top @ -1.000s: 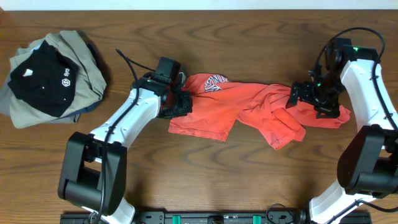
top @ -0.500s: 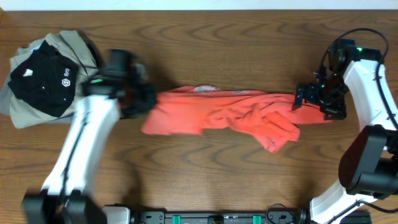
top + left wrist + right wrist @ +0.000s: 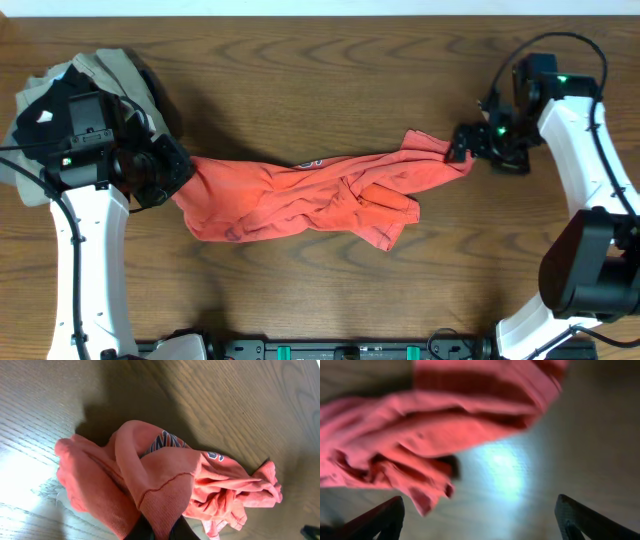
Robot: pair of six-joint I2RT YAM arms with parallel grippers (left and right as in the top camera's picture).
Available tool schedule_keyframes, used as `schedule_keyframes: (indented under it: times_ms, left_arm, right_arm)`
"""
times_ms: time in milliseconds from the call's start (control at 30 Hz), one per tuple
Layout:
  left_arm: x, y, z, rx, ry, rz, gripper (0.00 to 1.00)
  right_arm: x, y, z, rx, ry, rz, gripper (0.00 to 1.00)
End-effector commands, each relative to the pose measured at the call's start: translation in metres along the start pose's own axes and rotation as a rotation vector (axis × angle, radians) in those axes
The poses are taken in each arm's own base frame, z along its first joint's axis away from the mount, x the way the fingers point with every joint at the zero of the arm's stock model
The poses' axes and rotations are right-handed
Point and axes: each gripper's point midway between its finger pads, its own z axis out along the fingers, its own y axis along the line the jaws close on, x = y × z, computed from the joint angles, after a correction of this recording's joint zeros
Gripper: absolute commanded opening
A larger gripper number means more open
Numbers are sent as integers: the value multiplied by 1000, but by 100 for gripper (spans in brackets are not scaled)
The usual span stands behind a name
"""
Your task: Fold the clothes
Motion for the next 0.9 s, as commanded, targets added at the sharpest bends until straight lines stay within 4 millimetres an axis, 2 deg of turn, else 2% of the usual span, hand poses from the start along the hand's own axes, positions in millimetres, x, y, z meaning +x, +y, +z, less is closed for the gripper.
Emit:
schedule_keyframes:
  times_ms: [0, 333, 567, 767, 867]
  left_arm:
    - [1, -2, 0, 13, 11, 2, 6]
    - [3, -1, 0, 10, 18, -1, 6]
    - [5, 0, 0, 7, 24, -4, 6]
    - [5, 0, 0, 7, 24, 8, 6]
    - [5, 0, 0, 8, 24, 22, 6]
  right_arm:
    - [-2, 16, 5, -25, -30, 71, 91]
    - [-18, 9, 52, -35, -107, 353, 85]
    - [-21, -3, 68, -20, -158, 521, 81]
    - [-22, -16, 73, 29, -193, 569, 80]
    - [-25, -18, 72, 36, -211, 570, 76]
